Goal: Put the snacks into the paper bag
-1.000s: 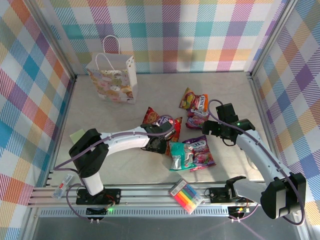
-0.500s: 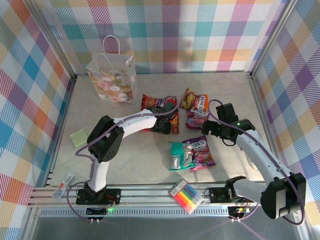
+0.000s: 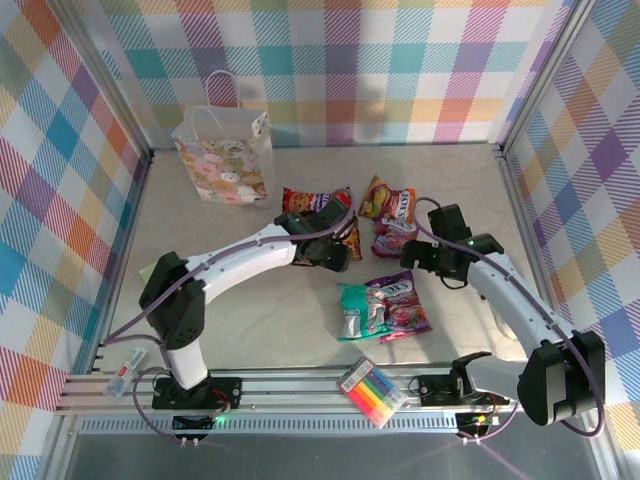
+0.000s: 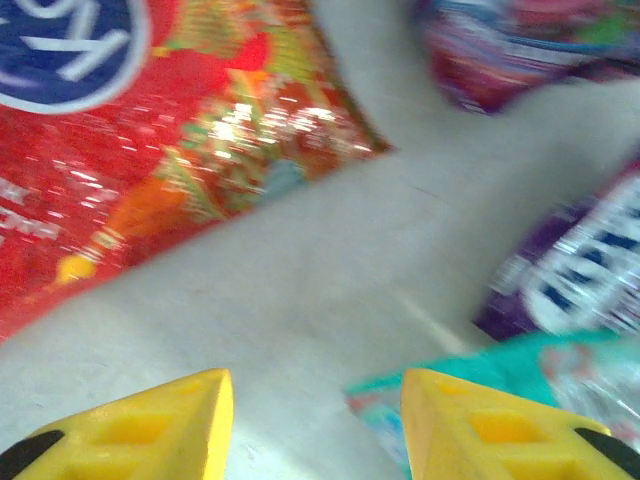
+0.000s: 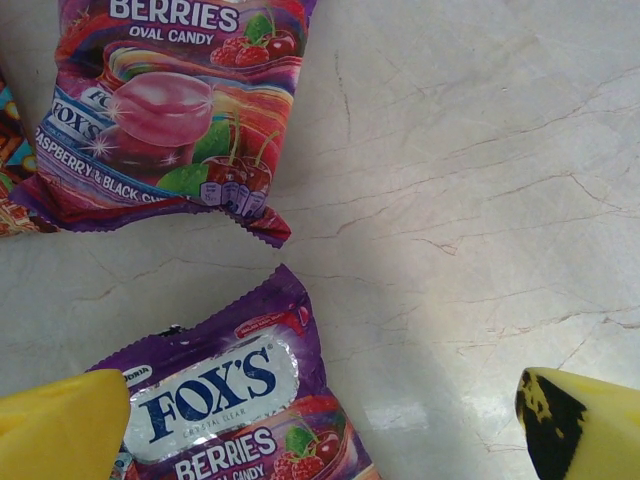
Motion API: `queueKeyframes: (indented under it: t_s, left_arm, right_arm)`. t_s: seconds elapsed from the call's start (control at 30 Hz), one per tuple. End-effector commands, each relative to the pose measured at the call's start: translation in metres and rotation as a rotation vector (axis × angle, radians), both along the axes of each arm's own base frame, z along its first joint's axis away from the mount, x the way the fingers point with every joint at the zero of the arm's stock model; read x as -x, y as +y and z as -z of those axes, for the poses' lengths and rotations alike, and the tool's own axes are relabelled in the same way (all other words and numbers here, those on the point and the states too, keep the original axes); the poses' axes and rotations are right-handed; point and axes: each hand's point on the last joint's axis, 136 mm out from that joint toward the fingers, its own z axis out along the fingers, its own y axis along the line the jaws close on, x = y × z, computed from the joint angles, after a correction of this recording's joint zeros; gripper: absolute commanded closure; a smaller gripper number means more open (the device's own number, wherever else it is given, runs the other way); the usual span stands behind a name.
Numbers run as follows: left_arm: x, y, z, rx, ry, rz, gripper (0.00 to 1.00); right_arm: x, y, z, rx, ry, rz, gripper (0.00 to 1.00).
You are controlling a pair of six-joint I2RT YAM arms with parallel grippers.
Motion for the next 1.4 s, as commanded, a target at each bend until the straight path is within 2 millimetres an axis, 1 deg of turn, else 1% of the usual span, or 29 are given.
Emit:
queueKeyframes:
  t_s: [0.0, 0.1, 0.17, 0.2, 0.27, 0.37, 0.43, 0.53, 0.63, 0.73, 0.87, 0.97, 1.1, 1.23, 1.37]
  left_arm:
    - [0.044, -0.004, -0.006, 0.019, 0.071, 0.109, 0.53]
    - [0.074, -0.017, -0.012, 0.083, 0.129, 0.185, 0.53]
    - [0.090, -0.022, -0.008, 0.088, 0.165, 0.228, 0.53]
    - [0.094, -0.024, -0.004, 0.084, 0.172, 0.242, 0.54]
    - [0.100, -0.028, 0.003, 0.093, 0.190, 0.257, 0.54]
    - [0.105, -0.041, 0.007, 0.154, 0.227, 0.282, 0.55]
    - [0.112, -0.053, 0.010, 0.193, 0.264, 0.311, 0.56]
    - [0.122, -0.067, 0.021, 0.188, 0.301, 0.360, 0.58]
    - [0.129, -0.072, 0.036, 0.181, 0.339, 0.378, 0.59]
    - [0.133, -0.069, 0.048, 0.165, 0.369, 0.373, 0.59]
    - [0.125, -0.052, 0.065, 0.064, 0.352, 0.331, 0.58]
    - [0.110, -0.040, 0.078, -0.001, 0.327, 0.275, 0.58]
    - [0.089, -0.032, 0.093, -0.047, 0.307, 0.209, 0.58]
    - [0.073, -0.028, 0.098, -0.093, 0.281, 0.182, 0.58]
    - [0.051, -0.014, 0.096, -0.165, 0.221, 0.123, 0.57]
  right_arm:
    - [-0.009, 0.009, -0.013, -0.041, -0.032, 0.001, 0.01]
    - [-0.008, 0.008, -0.011, -0.036, -0.029, 0.009, 0.01]
    - [-0.007, 0.005, -0.011, -0.026, -0.029, 0.016, 0.01]
    - [-0.008, 0.004, -0.011, -0.018, -0.033, 0.016, 0.01]
    - [-0.009, -0.001, -0.013, 0.015, -0.044, 0.015, 0.00]
    - [-0.012, -0.008, -0.020, 0.068, -0.061, 0.001, 0.00]
    - [-0.014, -0.008, -0.022, 0.082, -0.062, -0.012, 0.00]
    - [-0.015, -0.006, -0.022, 0.075, -0.057, -0.019, 0.01]
    - [-0.015, -0.005, -0.020, 0.061, -0.055, -0.013, 0.01]
    - [-0.013, -0.005, -0.018, 0.061, -0.056, -0.013, 0.01]
    - [-0.013, -0.008, -0.019, 0.078, -0.063, -0.016, 0.01]
    - [-0.014, -0.008, -0.020, 0.080, -0.071, -0.018, 0.01]
    - [-0.016, -0.005, -0.021, 0.071, -0.075, -0.030, 0.01]
    - [-0.017, -0.006, -0.022, 0.086, -0.075, -0.042, 0.01]
    - [-0.018, -0.008, -0.026, 0.099, -0.082, -0.044, 0.01]
